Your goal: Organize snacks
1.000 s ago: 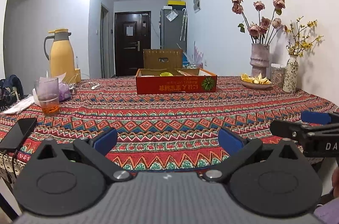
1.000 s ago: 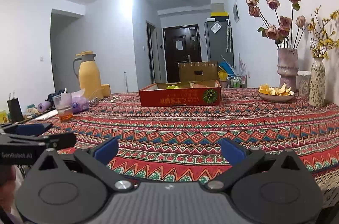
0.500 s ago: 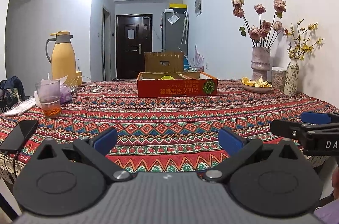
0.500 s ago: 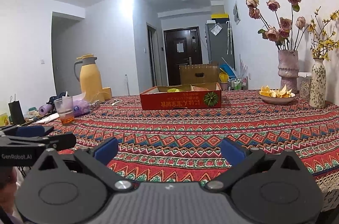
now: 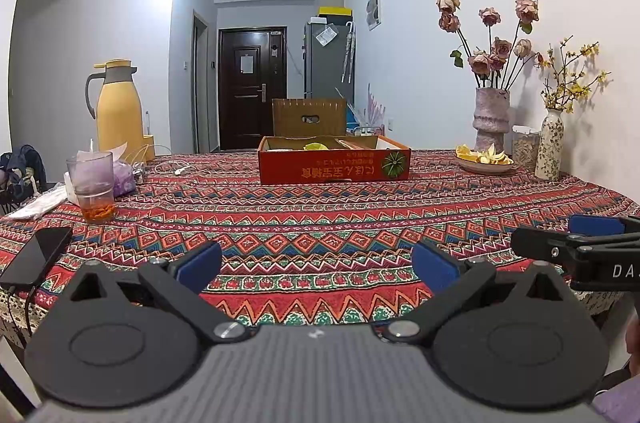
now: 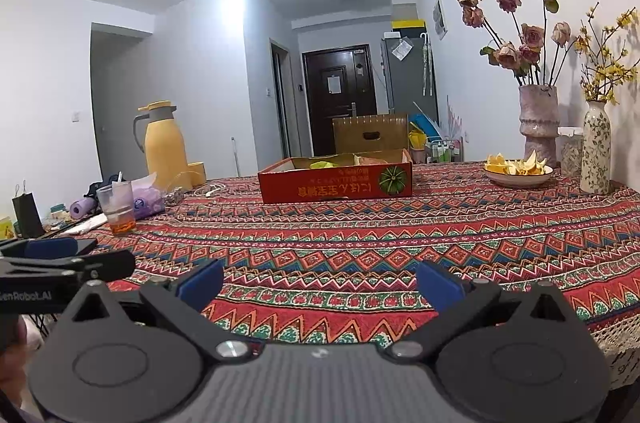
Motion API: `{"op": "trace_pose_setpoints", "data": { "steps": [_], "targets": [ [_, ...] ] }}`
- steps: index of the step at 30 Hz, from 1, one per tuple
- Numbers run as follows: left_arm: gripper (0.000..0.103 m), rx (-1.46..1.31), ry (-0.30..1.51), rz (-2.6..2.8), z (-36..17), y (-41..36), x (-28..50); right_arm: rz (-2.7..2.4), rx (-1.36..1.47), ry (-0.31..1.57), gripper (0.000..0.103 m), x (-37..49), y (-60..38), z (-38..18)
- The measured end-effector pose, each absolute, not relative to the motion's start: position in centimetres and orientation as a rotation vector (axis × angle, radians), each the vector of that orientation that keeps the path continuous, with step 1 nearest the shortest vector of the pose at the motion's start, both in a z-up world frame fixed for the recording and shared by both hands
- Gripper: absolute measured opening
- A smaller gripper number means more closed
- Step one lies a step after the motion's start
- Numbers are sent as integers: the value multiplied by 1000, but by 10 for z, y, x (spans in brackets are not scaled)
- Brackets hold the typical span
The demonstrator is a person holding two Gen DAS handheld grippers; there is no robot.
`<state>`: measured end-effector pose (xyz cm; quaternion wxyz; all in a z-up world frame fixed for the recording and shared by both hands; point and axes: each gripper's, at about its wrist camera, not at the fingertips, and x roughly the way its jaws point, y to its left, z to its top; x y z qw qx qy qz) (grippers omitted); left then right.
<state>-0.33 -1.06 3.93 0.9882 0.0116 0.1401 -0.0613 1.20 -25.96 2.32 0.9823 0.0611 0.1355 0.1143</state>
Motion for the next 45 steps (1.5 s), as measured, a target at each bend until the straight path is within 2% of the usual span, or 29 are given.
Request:
{"op": "trace_pose_setpoints", "data": {
  "steps": [45],
  "targets": [
    [103, 23, 287, -124, 42, -7, -1, 233, 122, 270, 103, 12, -258, 23]
  ]
}}
